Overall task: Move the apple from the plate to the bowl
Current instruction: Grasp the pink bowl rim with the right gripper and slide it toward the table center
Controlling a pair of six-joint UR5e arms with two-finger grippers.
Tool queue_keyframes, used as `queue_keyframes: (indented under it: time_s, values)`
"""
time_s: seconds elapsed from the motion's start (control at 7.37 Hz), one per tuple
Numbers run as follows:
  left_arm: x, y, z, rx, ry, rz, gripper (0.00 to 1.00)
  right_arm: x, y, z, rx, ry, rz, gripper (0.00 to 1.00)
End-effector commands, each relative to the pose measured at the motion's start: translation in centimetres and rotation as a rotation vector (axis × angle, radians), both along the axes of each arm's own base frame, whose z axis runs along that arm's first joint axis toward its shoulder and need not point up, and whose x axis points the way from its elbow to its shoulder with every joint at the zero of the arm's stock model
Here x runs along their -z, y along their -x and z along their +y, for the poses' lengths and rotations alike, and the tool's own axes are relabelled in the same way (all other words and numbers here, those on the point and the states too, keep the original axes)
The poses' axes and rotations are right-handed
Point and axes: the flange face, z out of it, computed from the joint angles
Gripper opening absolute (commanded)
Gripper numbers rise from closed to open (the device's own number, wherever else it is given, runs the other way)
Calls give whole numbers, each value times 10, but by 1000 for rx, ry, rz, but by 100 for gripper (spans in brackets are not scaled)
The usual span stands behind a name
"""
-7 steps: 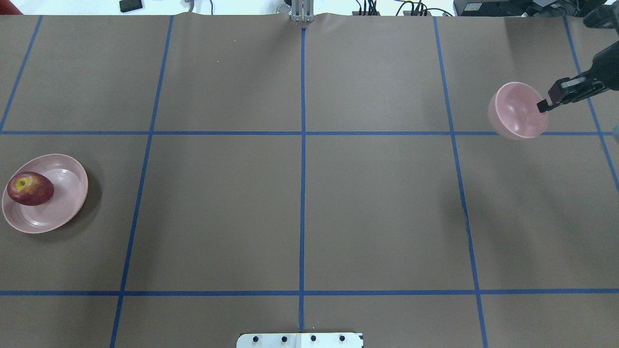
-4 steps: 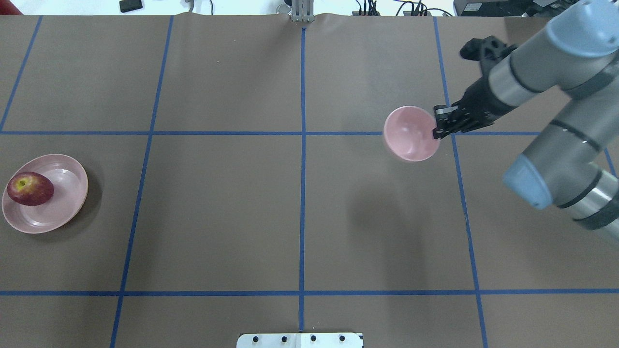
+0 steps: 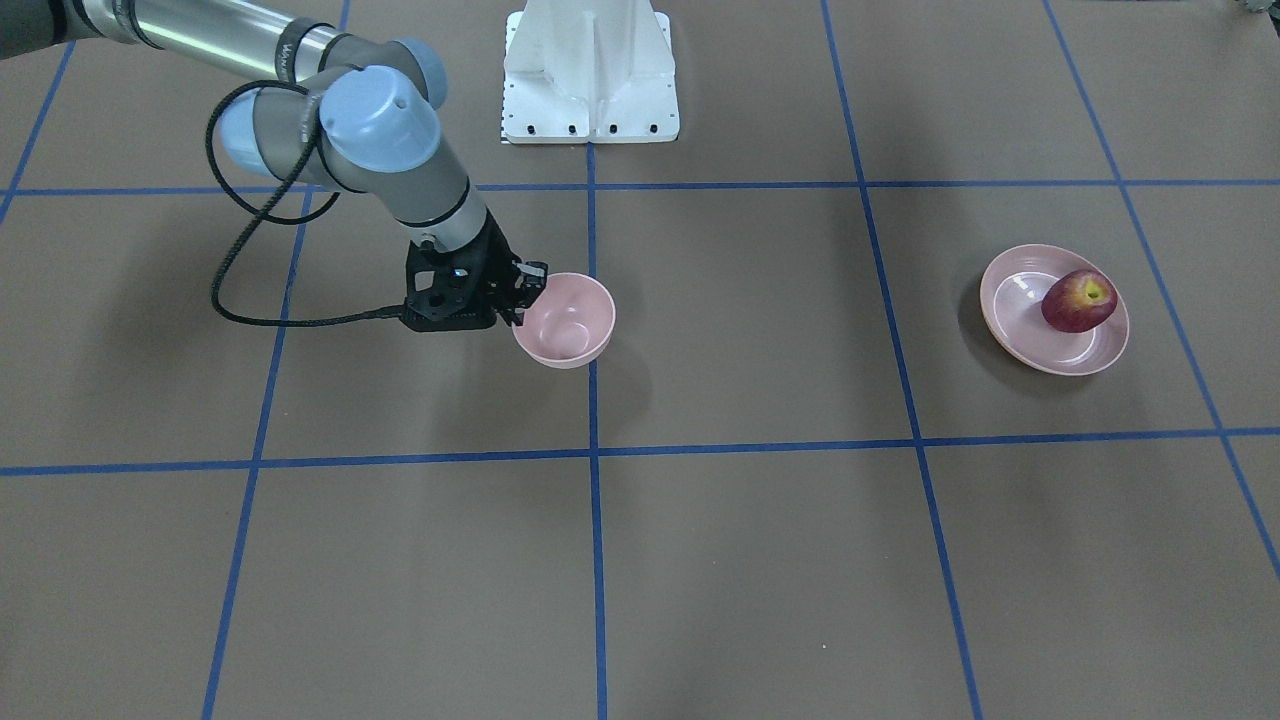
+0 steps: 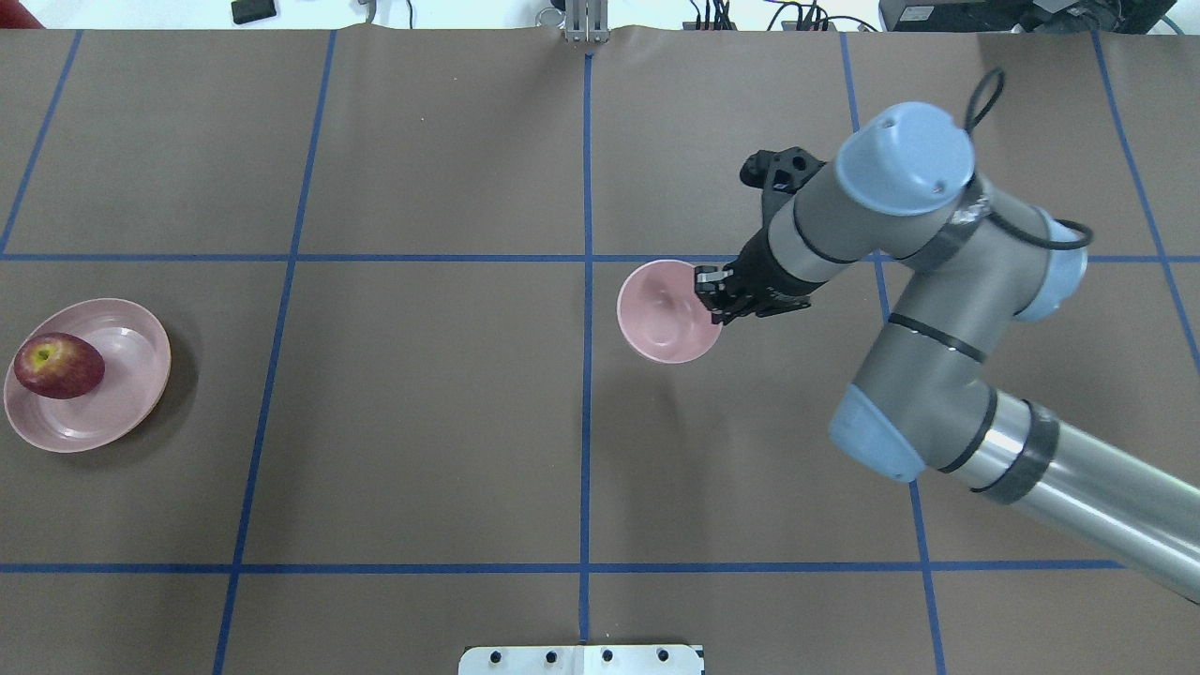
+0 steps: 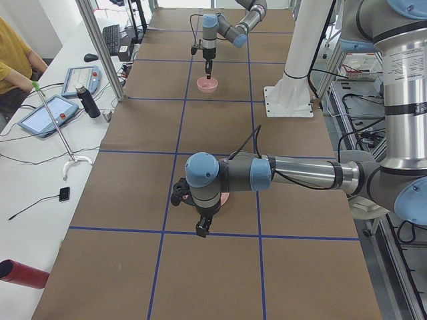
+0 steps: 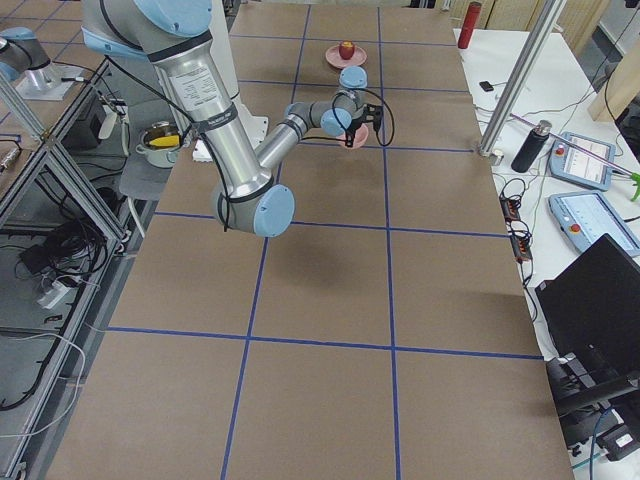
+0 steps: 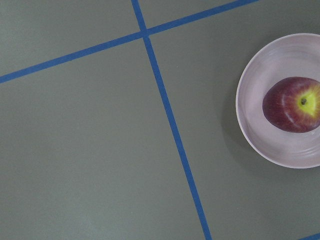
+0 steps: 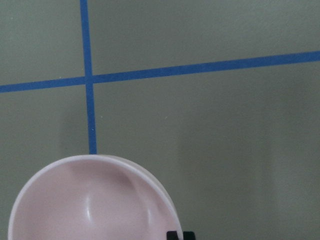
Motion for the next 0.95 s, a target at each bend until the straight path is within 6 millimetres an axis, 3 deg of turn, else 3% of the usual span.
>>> queue_keyframes:
  time_s: [0.0, 0.41, 0.54, 0.68, 0.81]
  values:
    - [-1, 0, 0, 0, 1, 0, 99, 16, 31, -5, -13, 29, 29, 0]
    - [-1, 0, 0, 0, 1, 0, 99, 6, 38, 3, -1, 20, 50, 0]
    - [0, 0, 0, 1, 1, 0, 99, 6, 42, 5, -42, -5, 67, 72]
    - [0, 0, 0, 0, 0, 0, 99, 11, 39, 3, -82, -42, 76, 100]
    - [2, 0, -1, 2, -3, 0, 99, 19, 25, -3, -84, -54, 56, 100]
